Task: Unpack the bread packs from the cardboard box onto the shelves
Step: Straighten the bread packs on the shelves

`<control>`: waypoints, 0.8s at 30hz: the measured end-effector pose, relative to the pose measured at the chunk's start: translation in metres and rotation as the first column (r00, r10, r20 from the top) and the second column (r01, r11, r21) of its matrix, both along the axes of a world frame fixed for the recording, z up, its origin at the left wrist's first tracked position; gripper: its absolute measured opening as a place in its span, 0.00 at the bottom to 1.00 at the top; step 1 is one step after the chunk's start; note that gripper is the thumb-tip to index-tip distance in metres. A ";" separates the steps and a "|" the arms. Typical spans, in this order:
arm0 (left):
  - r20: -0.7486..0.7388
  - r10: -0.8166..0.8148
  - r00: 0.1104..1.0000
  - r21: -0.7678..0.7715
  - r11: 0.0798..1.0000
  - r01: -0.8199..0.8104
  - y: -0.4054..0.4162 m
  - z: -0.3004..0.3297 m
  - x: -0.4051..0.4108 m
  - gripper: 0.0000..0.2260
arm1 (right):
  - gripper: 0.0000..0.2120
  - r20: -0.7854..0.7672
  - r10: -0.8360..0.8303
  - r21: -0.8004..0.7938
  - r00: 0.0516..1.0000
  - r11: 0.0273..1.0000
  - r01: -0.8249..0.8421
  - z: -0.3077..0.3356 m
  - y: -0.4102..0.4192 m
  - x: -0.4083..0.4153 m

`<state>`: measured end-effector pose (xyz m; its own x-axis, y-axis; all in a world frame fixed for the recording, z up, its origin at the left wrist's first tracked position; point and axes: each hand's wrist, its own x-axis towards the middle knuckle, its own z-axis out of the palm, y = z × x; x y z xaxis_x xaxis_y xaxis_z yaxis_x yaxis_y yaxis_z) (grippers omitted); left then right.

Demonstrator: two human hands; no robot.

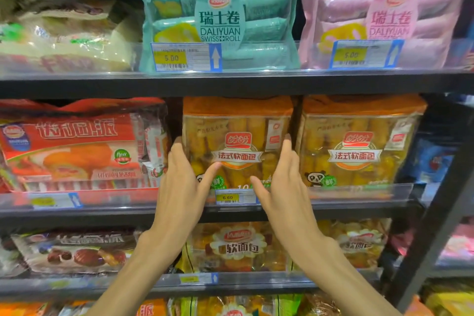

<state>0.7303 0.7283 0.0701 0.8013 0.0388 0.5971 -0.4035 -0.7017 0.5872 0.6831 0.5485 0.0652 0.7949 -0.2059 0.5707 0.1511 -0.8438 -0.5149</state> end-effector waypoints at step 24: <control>0.321 0.013 0.947 -0.216 0.974 0.060 -0.088 0.026 -0.052 0.32 | 0.52 0.068 -0.129 0.386 0.989 0.918 0.093 0.028 -0.184 -0.039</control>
